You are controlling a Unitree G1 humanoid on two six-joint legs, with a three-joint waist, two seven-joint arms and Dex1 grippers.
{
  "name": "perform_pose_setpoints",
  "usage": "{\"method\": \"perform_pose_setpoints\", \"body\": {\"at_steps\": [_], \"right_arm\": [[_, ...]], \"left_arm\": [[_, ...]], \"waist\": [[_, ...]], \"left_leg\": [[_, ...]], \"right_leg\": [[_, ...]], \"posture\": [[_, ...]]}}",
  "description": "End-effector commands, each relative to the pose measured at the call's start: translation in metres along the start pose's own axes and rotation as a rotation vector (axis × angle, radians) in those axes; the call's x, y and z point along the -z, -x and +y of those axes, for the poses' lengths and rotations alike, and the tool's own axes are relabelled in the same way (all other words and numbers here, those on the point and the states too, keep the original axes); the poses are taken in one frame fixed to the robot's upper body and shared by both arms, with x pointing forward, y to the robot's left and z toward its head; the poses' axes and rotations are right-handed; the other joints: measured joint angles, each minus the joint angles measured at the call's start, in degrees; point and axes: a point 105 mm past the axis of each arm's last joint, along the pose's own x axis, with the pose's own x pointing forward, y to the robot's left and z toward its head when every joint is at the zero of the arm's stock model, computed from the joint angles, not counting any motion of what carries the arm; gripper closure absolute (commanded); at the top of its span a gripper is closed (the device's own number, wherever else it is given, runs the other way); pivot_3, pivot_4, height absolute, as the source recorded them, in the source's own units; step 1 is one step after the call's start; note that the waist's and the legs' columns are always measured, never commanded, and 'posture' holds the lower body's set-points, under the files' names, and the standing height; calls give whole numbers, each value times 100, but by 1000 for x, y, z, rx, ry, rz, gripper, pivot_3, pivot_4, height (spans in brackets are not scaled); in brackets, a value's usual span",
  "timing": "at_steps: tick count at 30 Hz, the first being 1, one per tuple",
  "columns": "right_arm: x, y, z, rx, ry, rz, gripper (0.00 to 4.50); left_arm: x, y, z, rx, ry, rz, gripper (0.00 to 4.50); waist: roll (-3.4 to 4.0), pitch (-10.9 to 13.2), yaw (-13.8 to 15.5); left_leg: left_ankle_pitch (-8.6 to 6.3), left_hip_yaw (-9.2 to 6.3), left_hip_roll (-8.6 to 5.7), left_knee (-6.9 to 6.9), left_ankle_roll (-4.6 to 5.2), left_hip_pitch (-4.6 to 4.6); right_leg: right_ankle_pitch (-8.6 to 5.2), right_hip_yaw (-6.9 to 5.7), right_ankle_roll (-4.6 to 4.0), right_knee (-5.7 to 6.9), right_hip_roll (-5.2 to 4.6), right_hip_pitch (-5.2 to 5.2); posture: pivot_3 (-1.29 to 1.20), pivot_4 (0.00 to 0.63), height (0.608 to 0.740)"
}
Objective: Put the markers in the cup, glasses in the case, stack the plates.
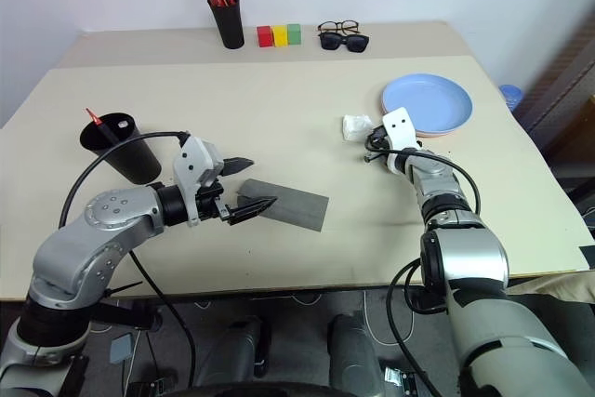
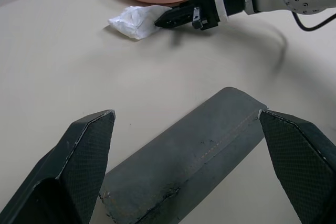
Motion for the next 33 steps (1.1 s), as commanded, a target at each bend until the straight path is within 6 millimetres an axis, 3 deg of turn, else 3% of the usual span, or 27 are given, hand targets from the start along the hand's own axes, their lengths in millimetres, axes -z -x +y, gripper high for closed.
{"method": "perform_pose_setpoints", "body": {"at_steps": [1, 8, 14, 17, 20, 21, 24, 29, 33], "right_arm": [[-43, 3, -14, 30, 19, -170, 4446], [-102, 16, -52, 197, 61, -328, 4446], [-121, 37, -93, 420, 121, -316, 4446], [-117, 45, -107, 474, 122, -274, 3654], [-109, 52, -118, 522, 169, -214, 2151], [-107, 54, -120, 528, 172, -208, 2151], [-107, 58, -122, 508, 203, -207, 2151], [-99, 56, -96, 223, 224, -252, 2151], [-82, 70, -80, -13, 200, -269, 2151]], "left_arm": [[-7, 1, -2, 7, -21, -28, 0], [-6, -8, -4, 7, -14, -46, 0], [-9, -11, -3, -10, -18, -69, 0], [-10, -11, 1, -40, -23, -76, 0], [-11, -10, 9, -97, -45, -91, 0], [-12, -10, 11, -118, -49, -113, 0], [-25, -9, 17, -189, -53, -242, 0], [-8, -10, 20, -203, -99, -170, 0], [1, -6, 20, -186, -37, -187, 0]], "waist": [[0, 0, 0], [2, 2, 4], [2, 2, 13], [2, 2, 8], [2, 2, -3], [2, 2, -2], [2, 2, 2], [2, 2, 5], [2, 2, 20]], "left_leg": [[0, 0, 0, 0, 0, 0], [0, 0, 0, -1, 0, 0], [0, 0, 0, -4, 0, -1], [0, 1, 0, -5, 0, -1], [0, 1, 0, -6, 0, -1], [0, 1, 0, -7, 0, -1], [0, 3, 0, -10, 0, 0], [0, 3, 0, -12, 0, 1], [0, 4, 0, -10, 1, 0]], "right_leg": [[0, 0, 0, 0, 0, 0], [0, 0, 0, 0, 0, -2], [-9, 0, -15, -3, -1, -2], [-10, 1, -16, -3, -1, -2], [-11, 1, -17, -3, -1, -3], [-11, 1, -17, -3, -1, -5], [-11, 3, -18, -3, -1, -6], [-11, 3, -17, -3, 0, -5], [-12, 3, -12, -6, -1, -1]], "posture": [[0, 150, 740], [0, 150, 740], [0, 150, 740], [0, 150, 740], [0, 150, 740], [0, 150, 740], [0, 150, 740], [0, 150, 740], [0, 150, 740]]}}
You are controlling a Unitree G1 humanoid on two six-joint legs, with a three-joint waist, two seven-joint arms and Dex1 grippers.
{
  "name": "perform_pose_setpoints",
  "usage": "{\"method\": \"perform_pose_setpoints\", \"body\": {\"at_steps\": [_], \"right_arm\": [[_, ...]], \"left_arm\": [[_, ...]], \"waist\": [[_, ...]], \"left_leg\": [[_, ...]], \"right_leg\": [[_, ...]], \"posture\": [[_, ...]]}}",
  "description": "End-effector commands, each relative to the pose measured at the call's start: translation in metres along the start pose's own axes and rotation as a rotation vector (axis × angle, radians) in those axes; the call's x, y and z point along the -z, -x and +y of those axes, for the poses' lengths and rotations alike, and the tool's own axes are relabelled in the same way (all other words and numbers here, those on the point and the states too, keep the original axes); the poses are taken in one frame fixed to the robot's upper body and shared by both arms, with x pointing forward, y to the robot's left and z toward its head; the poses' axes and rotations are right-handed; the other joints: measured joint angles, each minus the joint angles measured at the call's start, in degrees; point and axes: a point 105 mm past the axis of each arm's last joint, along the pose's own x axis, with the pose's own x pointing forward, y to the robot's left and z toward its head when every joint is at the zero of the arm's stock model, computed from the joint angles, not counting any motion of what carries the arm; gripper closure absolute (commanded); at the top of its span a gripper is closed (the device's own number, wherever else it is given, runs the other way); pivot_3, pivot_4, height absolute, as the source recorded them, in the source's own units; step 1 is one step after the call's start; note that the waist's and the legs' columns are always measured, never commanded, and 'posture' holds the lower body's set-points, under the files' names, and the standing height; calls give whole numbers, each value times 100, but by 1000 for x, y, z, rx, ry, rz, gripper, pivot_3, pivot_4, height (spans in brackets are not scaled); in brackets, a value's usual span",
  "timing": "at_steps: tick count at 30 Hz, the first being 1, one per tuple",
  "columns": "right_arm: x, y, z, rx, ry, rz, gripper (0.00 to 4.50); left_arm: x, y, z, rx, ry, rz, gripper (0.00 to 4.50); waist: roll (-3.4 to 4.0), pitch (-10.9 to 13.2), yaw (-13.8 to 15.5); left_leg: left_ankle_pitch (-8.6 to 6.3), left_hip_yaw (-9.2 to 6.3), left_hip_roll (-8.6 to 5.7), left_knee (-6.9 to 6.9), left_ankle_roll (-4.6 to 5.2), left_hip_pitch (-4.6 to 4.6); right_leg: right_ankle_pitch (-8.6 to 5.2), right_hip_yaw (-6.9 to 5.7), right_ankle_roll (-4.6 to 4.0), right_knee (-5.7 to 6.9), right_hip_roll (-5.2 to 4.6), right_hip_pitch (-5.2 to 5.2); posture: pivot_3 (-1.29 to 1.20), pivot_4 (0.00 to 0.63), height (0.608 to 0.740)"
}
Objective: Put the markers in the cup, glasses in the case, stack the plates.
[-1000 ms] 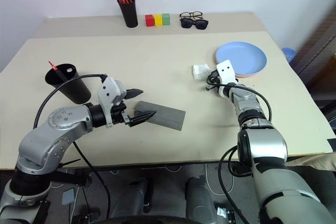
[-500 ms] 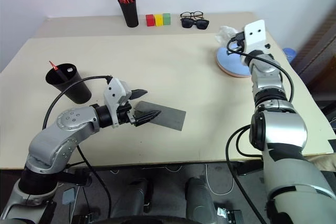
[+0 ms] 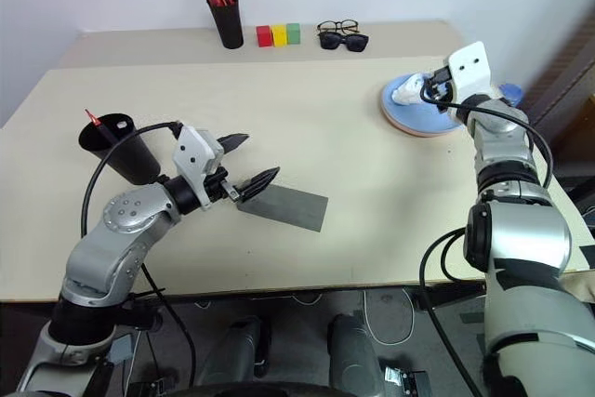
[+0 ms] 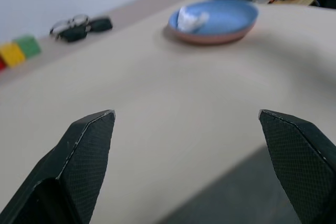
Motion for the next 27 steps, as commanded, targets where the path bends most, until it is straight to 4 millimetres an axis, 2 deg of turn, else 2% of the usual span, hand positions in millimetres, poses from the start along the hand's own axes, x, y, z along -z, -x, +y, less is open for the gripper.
{"method": "perform_pose_setpoints", "body": {"at_steps": [1, 4, 7, 11, 15, 20, 27], "right_arm": [[-13, 21, -2, -146, -1, -90, 2151], [7, 48, 10, -288, -18, -48, 2151], [21, 75, 10, -329, -27, 1, 2151], [30, 115, 4, -324, -46, 49, 2151], [38, 142, 3, -282, -52, 101, 2151], [39, 158, 7, -243, -71, 117, 2151], [38, 157, 8, -218, -72, 121, 2151]], "left_arm": [[-4, 6, 1, 1, 9, -48, 0], [-1, 14, 3, -18, 28, -73, 0], [6, 26, 4, -40, 34, -63, 0], [15, 51, 2, -56, 47, -14, 0], [20, 72, 5, -69, 42, 23, 0], [24, 86, 11, -71, 28, 55, 0], [18, 87, 16, -57, 32, 38, 0]], "waist": [[0, 0, 15], [0, 0, 41], [1, 0, 43], [1, -1, 13], [0, -2, 10], [0, -3, 17], [-1, -3, 26]], "left_leg": [[0, 0, 0, 1, 0, -1], [0, -1, 0, 1, 0, -2], [-1, 0, 0, 0, 0, 0], [-1, 2, 2, 0, 0, 1], [-2, 10, 9, 2, -1, 9], [-4, 17, 12, 4, -4, 6], [-4, 21, 11, 5, -4, -3]], "right_leg": [[0, 0, 0, 0, 0, 0], [-1, -1, 0, -1, -1, 1], [-3, -1, -1, -3, -3, 3], [-12, 0, -16, -1, -5, -1], [-15, 0, -22, 1, -4, -2], [-19, 0, -25, -1, -11, -5], [-19, -1, -26, -9, -16, -9]], "posture": [[0, 150, 740], [0, 150, 740], [0, 150, 740], [0, 150, 740], [0, 150, 740], [0, 150, 740], [0, 150, 740]]}}
